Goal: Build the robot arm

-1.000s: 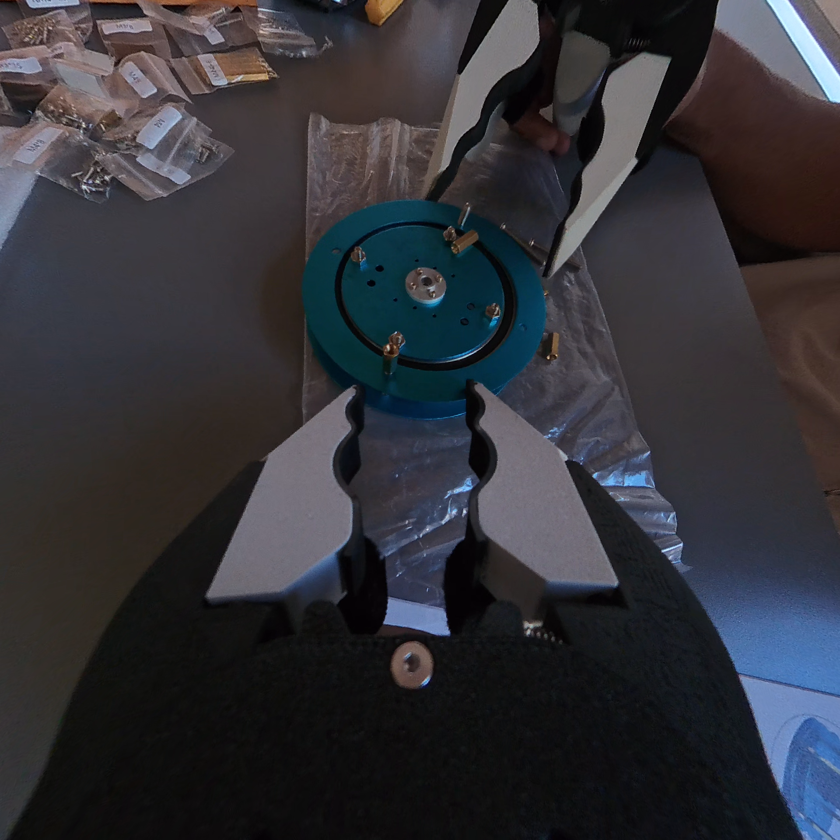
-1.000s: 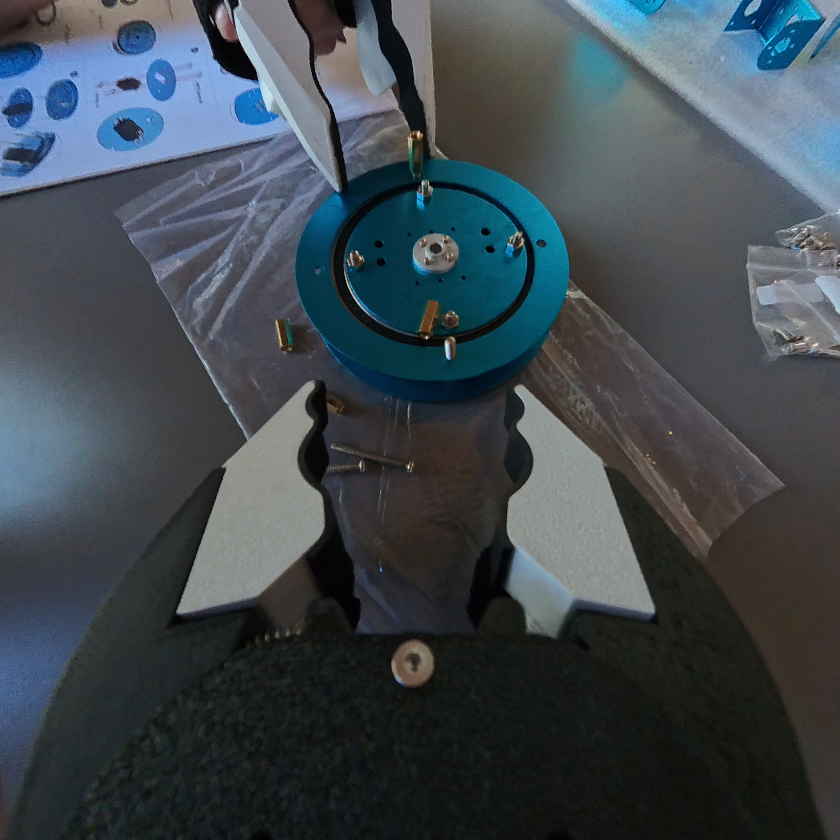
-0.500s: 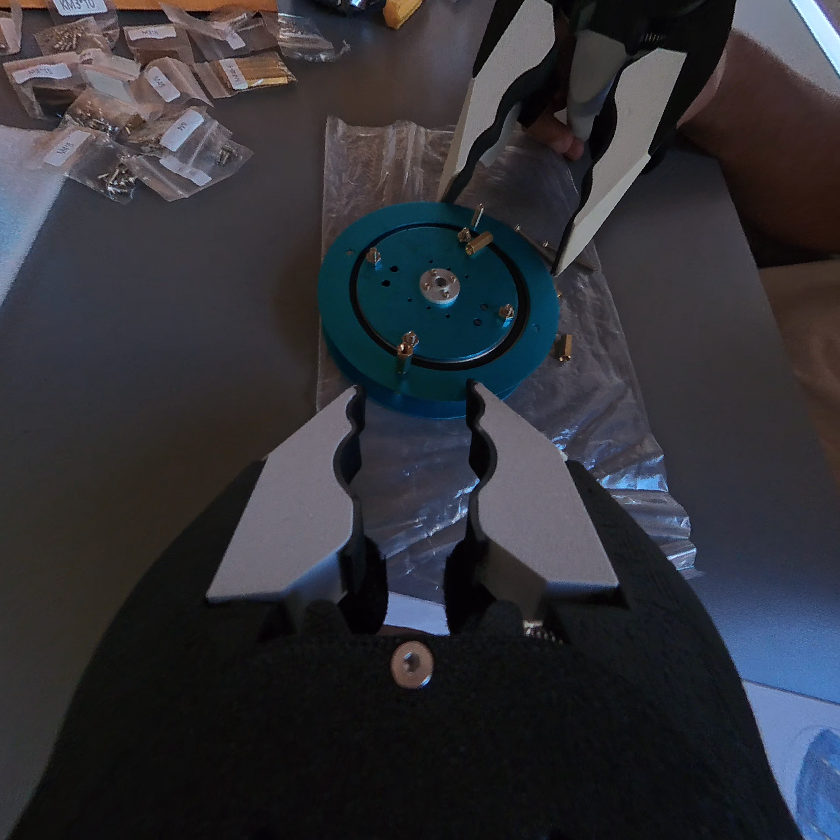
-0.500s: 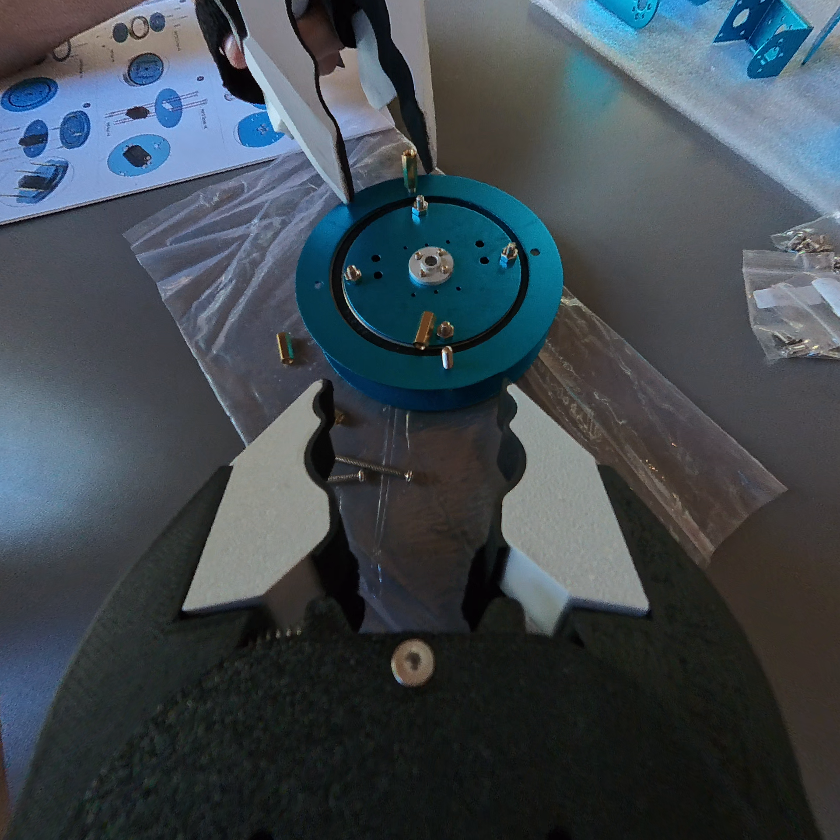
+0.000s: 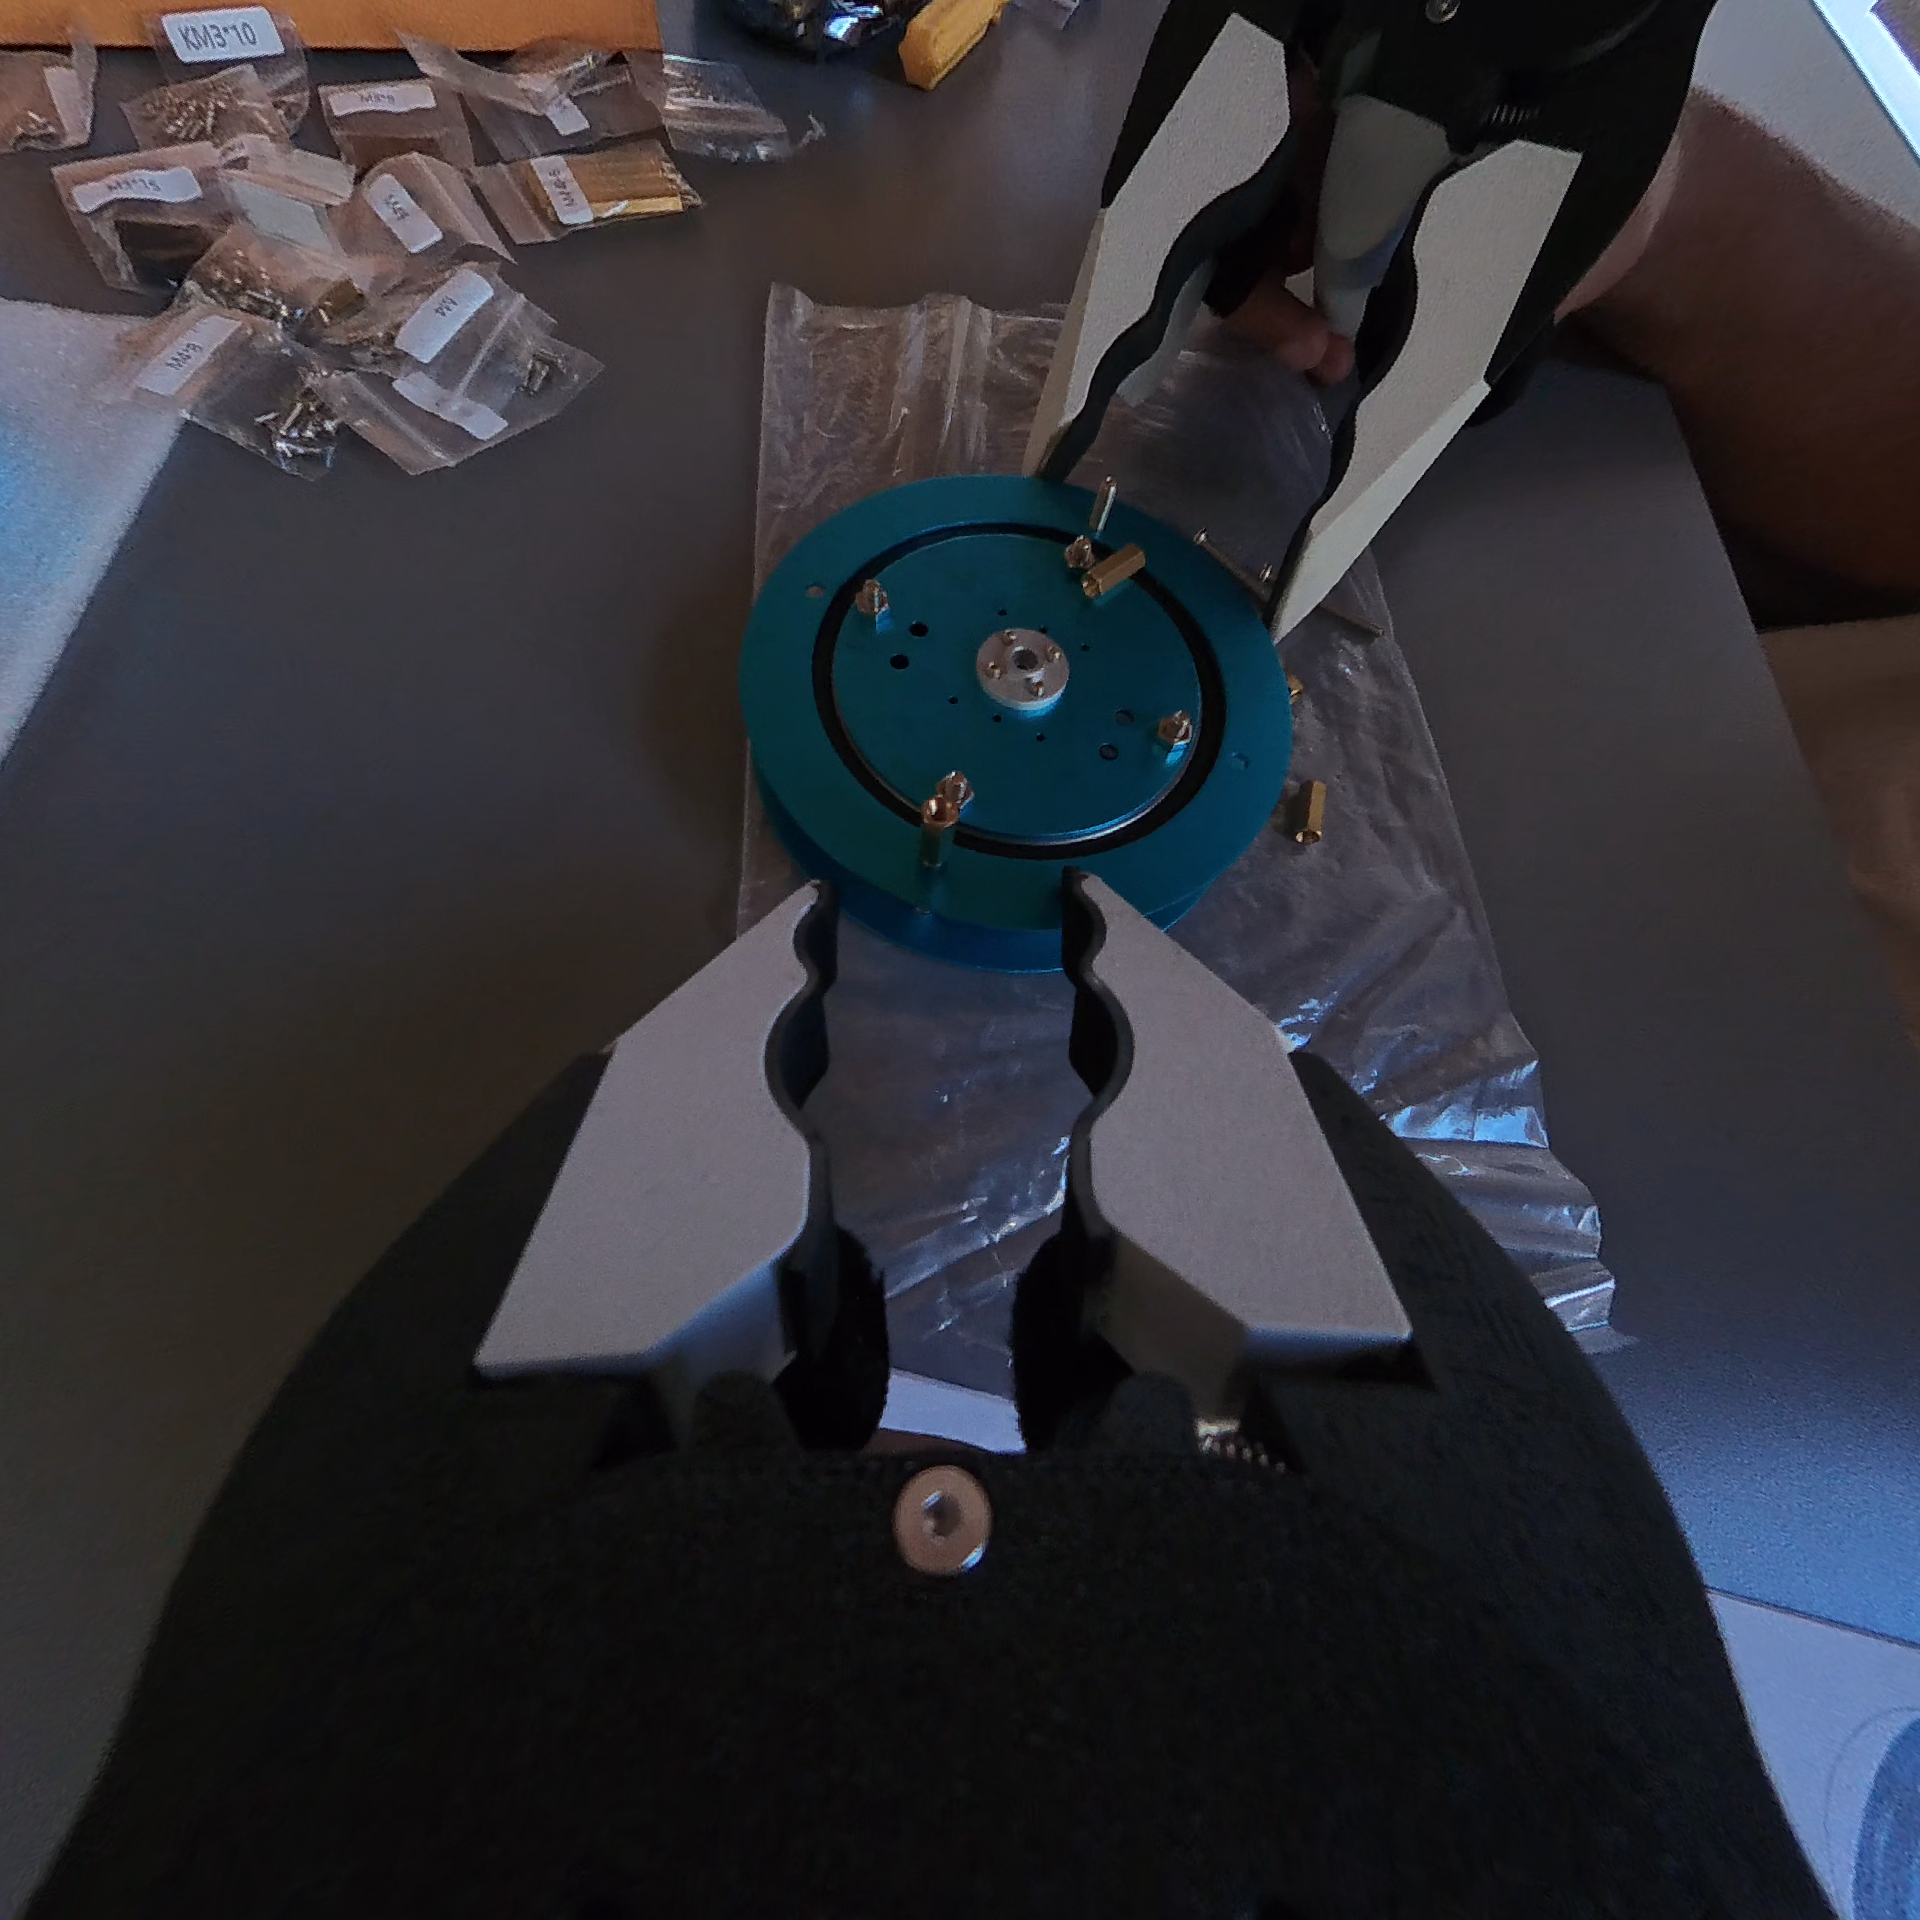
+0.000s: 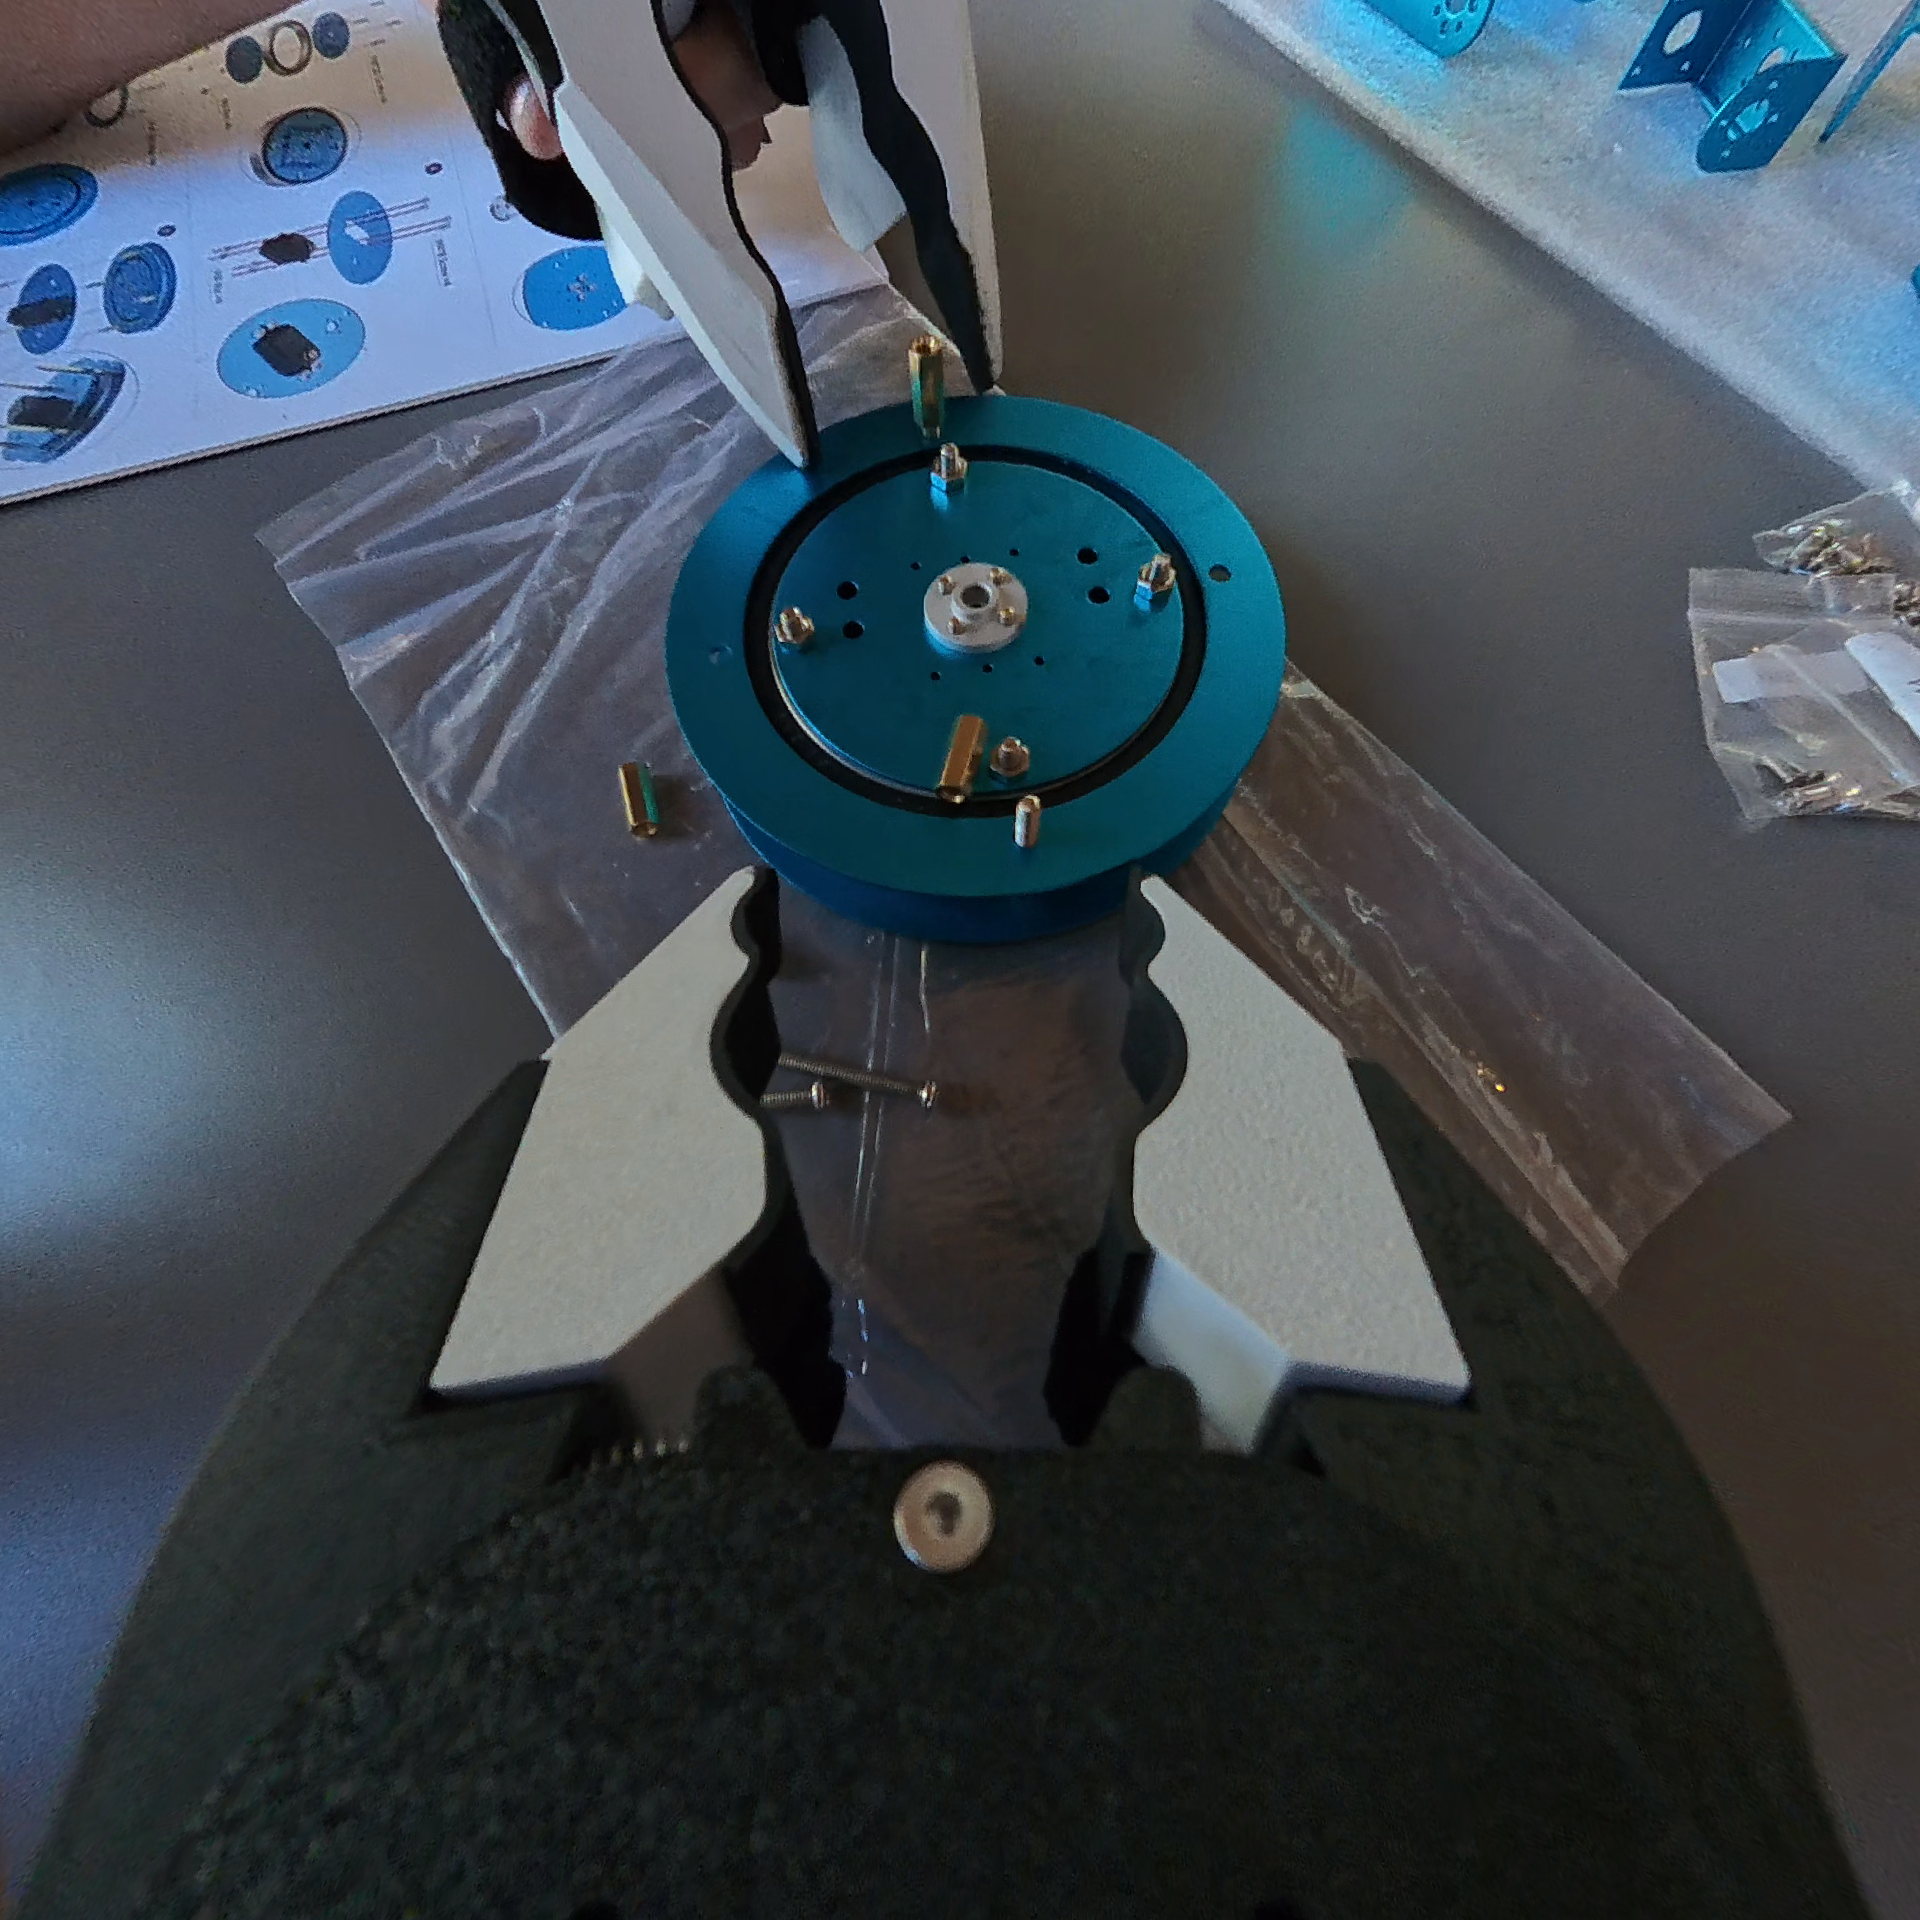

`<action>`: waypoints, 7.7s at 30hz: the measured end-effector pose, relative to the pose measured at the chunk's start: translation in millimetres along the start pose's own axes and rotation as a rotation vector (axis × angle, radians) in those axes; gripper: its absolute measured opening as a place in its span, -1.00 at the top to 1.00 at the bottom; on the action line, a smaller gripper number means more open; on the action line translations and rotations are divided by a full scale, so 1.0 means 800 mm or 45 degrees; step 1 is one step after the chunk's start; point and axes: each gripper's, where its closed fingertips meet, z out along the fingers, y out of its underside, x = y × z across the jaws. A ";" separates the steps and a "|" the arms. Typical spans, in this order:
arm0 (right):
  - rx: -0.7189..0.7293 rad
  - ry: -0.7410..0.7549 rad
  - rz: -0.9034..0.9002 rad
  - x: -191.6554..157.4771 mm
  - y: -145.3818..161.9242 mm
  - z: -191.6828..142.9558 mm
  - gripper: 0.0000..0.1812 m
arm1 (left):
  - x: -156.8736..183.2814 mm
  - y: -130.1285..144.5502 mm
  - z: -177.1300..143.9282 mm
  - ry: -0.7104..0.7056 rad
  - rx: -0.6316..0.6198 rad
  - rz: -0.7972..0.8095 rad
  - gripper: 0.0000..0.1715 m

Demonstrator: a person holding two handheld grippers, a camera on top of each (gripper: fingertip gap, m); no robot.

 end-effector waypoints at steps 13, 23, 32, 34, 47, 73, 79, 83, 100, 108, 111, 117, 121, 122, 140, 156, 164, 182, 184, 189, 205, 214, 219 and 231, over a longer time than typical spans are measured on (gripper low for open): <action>0.002 0.013 0.006 0.002 -0.002 0.002 0.31 | -0.003 0.000 -0.001 -0.014 0.000 -0.002 0.50; 0.008 0.021 0.046 0.007 -0.002 0.001 0.31 | -0.003 -0.001 0.001 -0.014 0.007 -0.004 0.51; 0.017 0.012 0.048 0.006 -0.003 0.000 0.31 | -0.003 -0.001 0.001 -0.014 0.005 -0.004 0.51; 0.024 0.010 0.044 0.005 -0.003 -0.001 0.30 | -0.003 -0.001 0.000 -0.016 0.001 0.003 0.51; 0.150 0.018 0.057 0.001 -0.020 -0.041 0.54 | -0.009 -0.046 -0.044 -0.074 0.263 0.040 0.51; 0.003 -0.073 -0.041 -0.019 0.004 -0.061 0.81 | 0.016 -0.062 -0.038 -0.194 0.252 0.242 0.80; -0.102 -0.018 -0.015 -0.006 0.029 -0.067 0.87 | 0.019 -0.057 -0.029 -0.188 0.203 0.214 0.82; -0.165 -0.101 -0.031 -0.019 0.038 -0.054 0.86 | 0.025 -0.053 -0.022 -0.163 0.180 0.198 0.82; 0.214 0.020 -0.183 -0.029 -0.026 -0.035 0.76 | -0.046 -0.059 -0.072 -0.323 0.336 -0.036 0.81; 0.216 0.112 -0.146 -0.028 -0.020 -0.039 0.79 | -0.087 -0.059 -0.107 -0.453 0.445 -0.184 0.81; 0.222 0.092 -0.111 -0.028 -0.019 -0.040 0.80 | -0.081 -0.062 -0.101 -0.450 0.436 -0.166 0.81; 0.207 0.090 -0.084 -0.025 -0.016 -0.039 0.82 | -0.067 -0.060 -0.083 -0.443 0.354 -0.103 0.81; 0.192 0.108 -0.083 -0.023 -0.014 -0.038 0.83 | -0.054 -0.081 -0.115 -0.447 0.349 -0.104 0.80; 0.195 0.113 -0.080 -0.022 -0.014 -0.038 0.83 | -0.043 -0.090 -0.135 -0.429 0.370 -0.139 0.80; 0.226 0.133 -0.015 -0.010 -0.016 -0.041 0.82 | 0.251 0.200 -0.359 -0.950 0.291 -0.536 0.76; 0.196 0.102 -0.037 -0.019 -0.011 -0.036 0.81 | 0.253 0.204 -0.326 -1.020 0.263 -0.503 0.77; 0.127 -0.382 -0.126 -0.070 -0.022 -0.049 0.69 | 0.253 0.164 -0.299 -0.973 0.396 -0.378 0.77; -0.389 -0.309 -0.905 -0.059 0.009 0.001 0.91 | 0.233 0.084 -0.225 -0.807 0.600 -0.395 0.77; -0.439 -0.292 -0.921 -0.055 0.015 0.003 0.91 | 0.235 0.086 -0.226 -0.796 0.608 -0.402 0.77; -0.460 -0.332 -0.851 -0.056 0.010 -0.002 0.88 | 0.235 0.092 -0.227 -0.783 0.621 -0.423 0.77; -0.370 0.150 -0.149 0.016 -0.051 -0.014 0.81 | 0.240 0.085 -0.220 -0.753 0.640 -0.401 0.77; -0.107 -0.165 0.037 0.080 -0.075 0.009 0.59 | 0.236 0.088 -0.218 -0.727 0.656 -0.430 0.77; -0.165 -0.524 0.173 0.067 -0.066 0.042 0.62 | 0.238 0.084 -0.212 -0.716 0.651 -0.427 0.77; -0.075 -0.488 0.195 0.073 -0.067 0.037 0.69 | 0.236 0.093 -0.212 -0.696 0.672 -0.451 0.77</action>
